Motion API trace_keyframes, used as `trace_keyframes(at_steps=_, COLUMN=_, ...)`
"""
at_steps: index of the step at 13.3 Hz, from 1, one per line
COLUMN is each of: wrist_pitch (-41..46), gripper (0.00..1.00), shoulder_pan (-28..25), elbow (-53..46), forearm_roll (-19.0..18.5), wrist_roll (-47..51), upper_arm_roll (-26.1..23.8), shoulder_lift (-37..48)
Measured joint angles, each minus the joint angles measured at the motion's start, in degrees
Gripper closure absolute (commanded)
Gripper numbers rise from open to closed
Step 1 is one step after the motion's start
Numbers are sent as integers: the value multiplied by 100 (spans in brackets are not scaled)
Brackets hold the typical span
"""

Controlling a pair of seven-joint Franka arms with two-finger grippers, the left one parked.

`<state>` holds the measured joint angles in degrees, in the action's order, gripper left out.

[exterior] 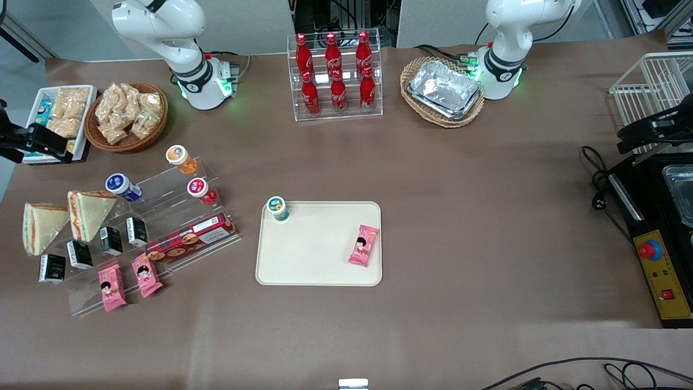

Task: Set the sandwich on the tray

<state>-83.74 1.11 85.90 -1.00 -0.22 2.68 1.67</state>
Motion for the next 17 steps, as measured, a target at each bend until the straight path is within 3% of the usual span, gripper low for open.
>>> trace_keyframes(at_steps=9, wrist_pitch=14, gripper=0, shoulder_pan=-12, elbow=-13, forearm_roll=-20, wrist_roll=2, upper_arm_roll=0, shoulder_lift=27)
trace_keyframes(at_steps=12, wrist_pitch=-18, gripper=0, shoulder_pan=331, elbow=-12, forearm_roll=-108, wrist_roll=-354, upper_arm_roll=375, shoulder_lift=-10)
trace_keyframes(at_steps=17, wrist_pitch=-681, gripper=0, shoulder_pan=1076, elbow=-10, forearm_roll=-99, wrist_roll=-1986, upper_arm_roll=1371, shoulder_lift=-157)
